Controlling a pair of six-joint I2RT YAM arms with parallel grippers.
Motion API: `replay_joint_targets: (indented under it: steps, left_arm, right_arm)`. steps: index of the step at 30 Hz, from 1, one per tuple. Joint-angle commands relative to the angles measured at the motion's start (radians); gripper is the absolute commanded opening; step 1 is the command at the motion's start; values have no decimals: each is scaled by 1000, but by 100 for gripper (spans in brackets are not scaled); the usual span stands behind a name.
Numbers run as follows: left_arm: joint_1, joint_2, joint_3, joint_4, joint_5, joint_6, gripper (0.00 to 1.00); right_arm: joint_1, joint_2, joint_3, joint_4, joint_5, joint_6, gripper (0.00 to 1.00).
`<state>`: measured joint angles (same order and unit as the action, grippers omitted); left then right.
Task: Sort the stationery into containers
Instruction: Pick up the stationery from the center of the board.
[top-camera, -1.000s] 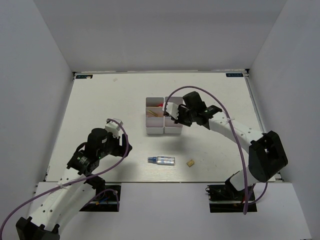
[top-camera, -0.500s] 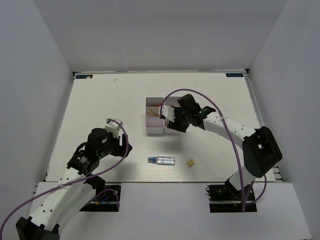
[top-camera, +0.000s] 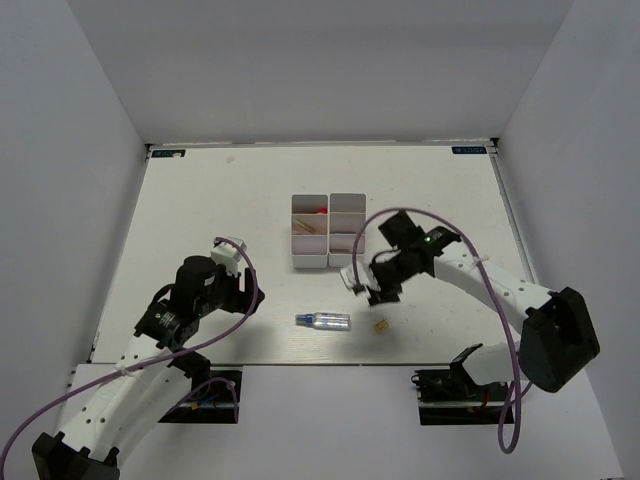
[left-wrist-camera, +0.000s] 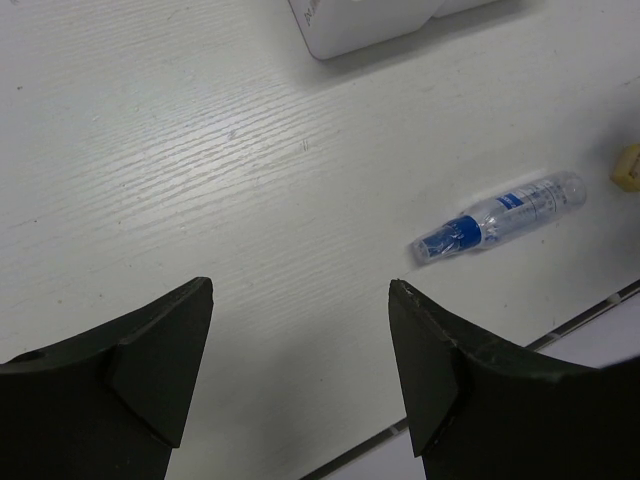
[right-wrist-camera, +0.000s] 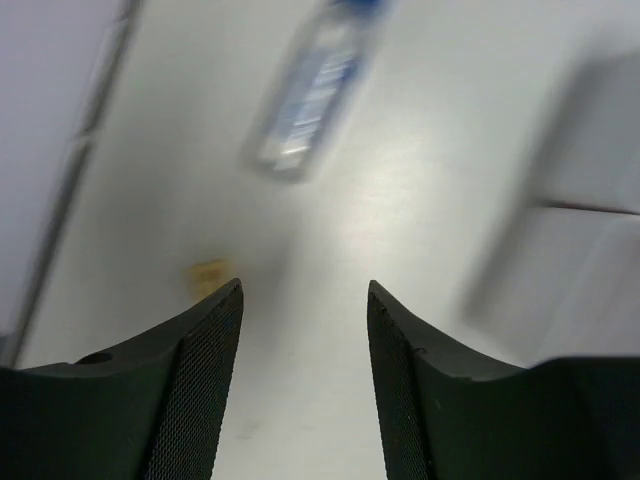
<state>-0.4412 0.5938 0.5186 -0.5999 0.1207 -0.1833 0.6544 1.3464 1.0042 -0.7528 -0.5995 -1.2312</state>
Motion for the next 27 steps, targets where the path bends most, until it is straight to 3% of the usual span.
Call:
replay_joint_targets:
  steps: [1,5,14,27]
  left_arm:
    - [5,-6,-2,-5,22,5,81]
    - [2,0,-2,-3,30,7,81]
    - [2,0,0,-5,31,8,81]
    - [4,4,1,-5,37,8,81]
  right_arm:
    - [-10,-1,-145,-298,-91,-413,57]
    - [-9,-39,-272,-188,-59,-421,58]
    - [-4,-23,-363,45,4,-323,60]
    - [-2,63,-363,159,95,-194,58]
